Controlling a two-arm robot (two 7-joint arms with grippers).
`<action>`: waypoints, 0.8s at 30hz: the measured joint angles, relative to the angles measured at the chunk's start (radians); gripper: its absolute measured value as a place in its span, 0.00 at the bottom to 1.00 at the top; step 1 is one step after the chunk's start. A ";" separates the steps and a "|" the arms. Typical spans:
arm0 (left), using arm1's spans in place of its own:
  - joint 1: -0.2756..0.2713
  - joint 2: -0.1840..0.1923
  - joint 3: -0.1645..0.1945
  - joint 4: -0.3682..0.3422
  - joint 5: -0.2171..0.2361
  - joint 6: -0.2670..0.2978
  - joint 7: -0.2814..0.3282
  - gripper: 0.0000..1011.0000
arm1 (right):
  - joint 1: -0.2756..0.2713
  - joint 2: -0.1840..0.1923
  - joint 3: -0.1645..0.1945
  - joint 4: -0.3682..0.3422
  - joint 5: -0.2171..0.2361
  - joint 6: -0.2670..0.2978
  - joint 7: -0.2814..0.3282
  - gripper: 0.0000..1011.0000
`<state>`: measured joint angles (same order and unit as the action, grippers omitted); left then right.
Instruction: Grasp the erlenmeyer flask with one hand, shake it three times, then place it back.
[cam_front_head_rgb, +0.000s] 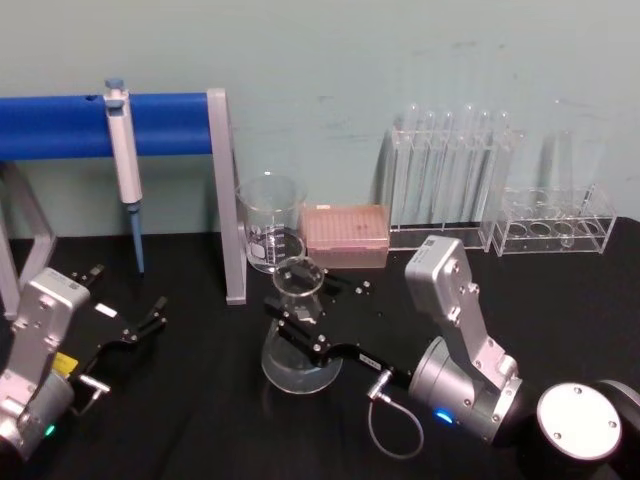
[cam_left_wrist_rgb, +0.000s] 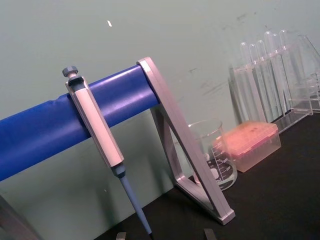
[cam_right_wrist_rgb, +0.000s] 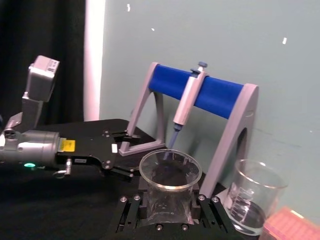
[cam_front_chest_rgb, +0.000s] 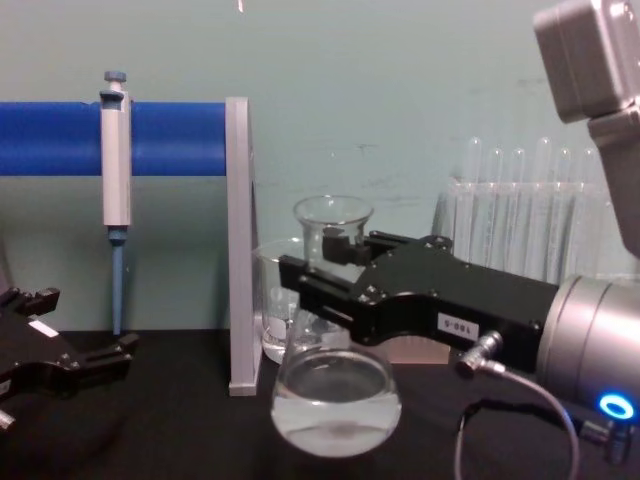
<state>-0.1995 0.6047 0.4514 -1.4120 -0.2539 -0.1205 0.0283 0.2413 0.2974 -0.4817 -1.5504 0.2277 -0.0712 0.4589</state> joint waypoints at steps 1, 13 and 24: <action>0.000 0.000 0.000 0.000 0.000 0.000 0.000 0.99 | -0.002 -0.001 0.003 0.000 0.000 -0.001 -0.011 0.45; 0.000 0.000 0.000 0.000 0.000 0.000 0.000 0.99 | -0.046 -0.019 0.064 -0.022 -0.025 -0.009 -0.126 0.45; 0.000 0.000 0.000 0.000 0.000 0.000 0.000 0.99 | -0.105 -0.041 0.156 -0.063 -0.079 0.024 -0.253 0.45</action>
<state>-0.1995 0.6047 0.4514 -1.4120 -0.2539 -0.1205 0.0283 0.1364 0.2562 -0.3252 -1.6134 0.1484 -0.0469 0.2056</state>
